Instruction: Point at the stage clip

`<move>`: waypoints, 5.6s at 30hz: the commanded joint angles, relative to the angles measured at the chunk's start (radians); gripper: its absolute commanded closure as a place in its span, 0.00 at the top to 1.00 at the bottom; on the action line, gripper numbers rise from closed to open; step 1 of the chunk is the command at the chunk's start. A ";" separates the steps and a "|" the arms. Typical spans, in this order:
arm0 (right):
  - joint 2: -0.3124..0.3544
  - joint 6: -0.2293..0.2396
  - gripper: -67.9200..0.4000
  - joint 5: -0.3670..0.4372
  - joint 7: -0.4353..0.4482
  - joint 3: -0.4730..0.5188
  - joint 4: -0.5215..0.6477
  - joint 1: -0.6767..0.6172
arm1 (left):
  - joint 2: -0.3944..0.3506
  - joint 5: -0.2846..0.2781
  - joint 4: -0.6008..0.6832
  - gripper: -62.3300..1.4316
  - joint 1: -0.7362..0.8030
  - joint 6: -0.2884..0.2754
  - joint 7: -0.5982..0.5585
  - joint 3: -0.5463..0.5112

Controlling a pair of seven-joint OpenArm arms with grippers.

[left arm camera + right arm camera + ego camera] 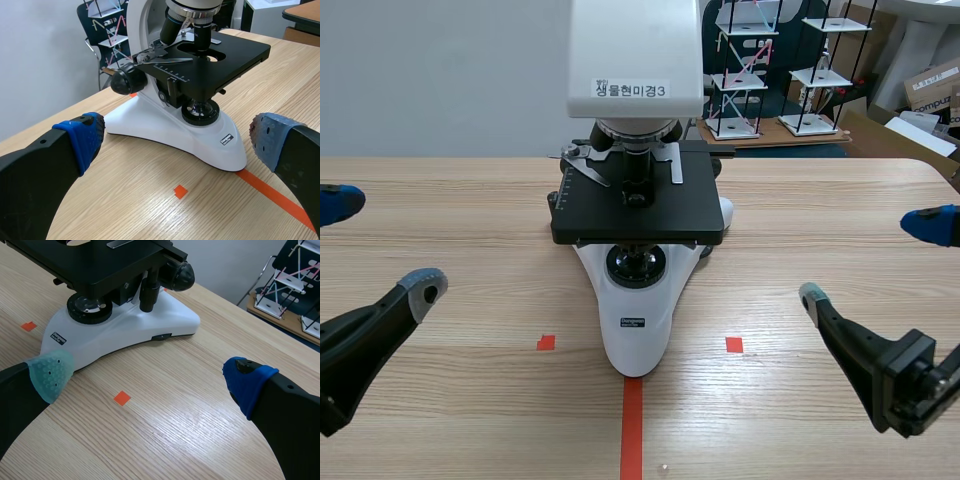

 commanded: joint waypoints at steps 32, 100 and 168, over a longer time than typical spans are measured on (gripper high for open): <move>0.010 0.001 0.98 0.012 -0.007 0.003 0.017 0.003 | -0.006 -0.011 0.016 0.98 0.000 -0.002 -0.014 -0.003; 0.010 0.001 0.98 0.013 0.000 0.002 0.017 0.003 | -0.205 -0.182 -0.135 0.06 -0.590 -0.085 0.312 0.209; 0.010 0.002 0.98 0.013 0.000 0.002 0.017 0.003 | -0.200 -0.172 -0.136 0.06 -0.718 -0.085 0.409 0.360</move>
